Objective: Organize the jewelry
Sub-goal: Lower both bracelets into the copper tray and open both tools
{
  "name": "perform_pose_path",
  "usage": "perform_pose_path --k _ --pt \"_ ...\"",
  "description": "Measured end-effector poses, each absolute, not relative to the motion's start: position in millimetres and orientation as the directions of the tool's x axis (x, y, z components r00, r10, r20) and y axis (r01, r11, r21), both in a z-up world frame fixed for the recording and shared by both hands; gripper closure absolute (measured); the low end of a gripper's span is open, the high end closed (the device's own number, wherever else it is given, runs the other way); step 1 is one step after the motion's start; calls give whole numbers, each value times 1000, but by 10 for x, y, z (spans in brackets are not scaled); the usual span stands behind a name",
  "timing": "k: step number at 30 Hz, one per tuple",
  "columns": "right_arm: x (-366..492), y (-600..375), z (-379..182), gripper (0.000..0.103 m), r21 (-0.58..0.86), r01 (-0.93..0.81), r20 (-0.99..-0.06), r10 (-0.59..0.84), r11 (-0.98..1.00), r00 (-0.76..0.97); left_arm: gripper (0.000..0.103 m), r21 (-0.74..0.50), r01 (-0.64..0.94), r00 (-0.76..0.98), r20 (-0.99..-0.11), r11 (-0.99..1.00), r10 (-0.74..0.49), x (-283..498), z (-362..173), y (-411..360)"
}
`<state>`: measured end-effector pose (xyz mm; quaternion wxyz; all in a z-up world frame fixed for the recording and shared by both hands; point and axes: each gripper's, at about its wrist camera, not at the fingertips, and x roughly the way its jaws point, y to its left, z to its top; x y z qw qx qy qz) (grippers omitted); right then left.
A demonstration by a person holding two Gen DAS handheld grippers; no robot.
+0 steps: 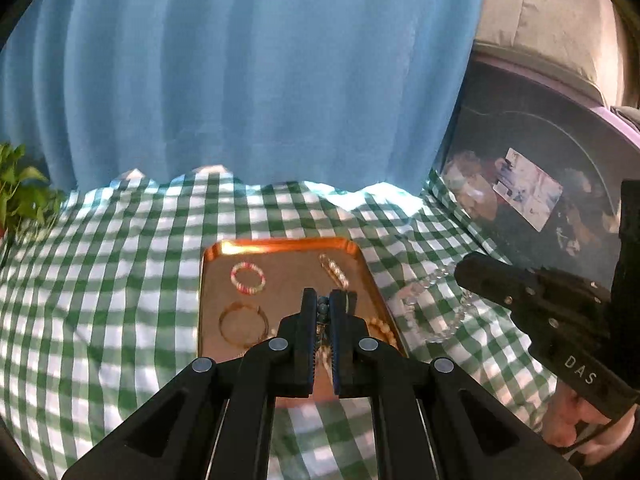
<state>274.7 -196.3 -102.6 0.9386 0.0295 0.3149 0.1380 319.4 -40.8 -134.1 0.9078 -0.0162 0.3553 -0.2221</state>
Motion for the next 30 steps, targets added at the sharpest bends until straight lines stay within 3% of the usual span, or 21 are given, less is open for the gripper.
perform_pose_path --k 3,9,15,18,22,27,30 --pt "2937 -2010 -1020 97 129 -235 -576 266 963 773 97 -269 406 625 -616 873 -480 3386 -1284 -373" --pt "3269 -2041 -1001 97 87 -245 -563 251 966 787 97 -473 443 590 -485 761 -645 3769 -1180 -186" --pt "3661 -2066 -1212 97 97 -256 -569 265 962 778 97 -547 401 586 -463 735 -665 4344 -1546 -170" --pt "3899 -2066 -1442 97 181 -286 -590 336 941 734 97 -579 353 533 -521 735 -666 4618 -2009 -211" --pt "4121 -1946 -1776 97 172 -292 -631 333 941 701 97 -616 278 426 -609 737 -669 4851 -2680 -251" --pt "4385 -1855 -2127 97 183 -294 -684 336 938 648 97 -718 254 366 -548 648 -752 4914 -2778 -136" --pt "4501 -1903 -2209 97 225 -275 -694 352 935 628 97 -593 234 360 -683 770 -635 4930 -2862 -262"
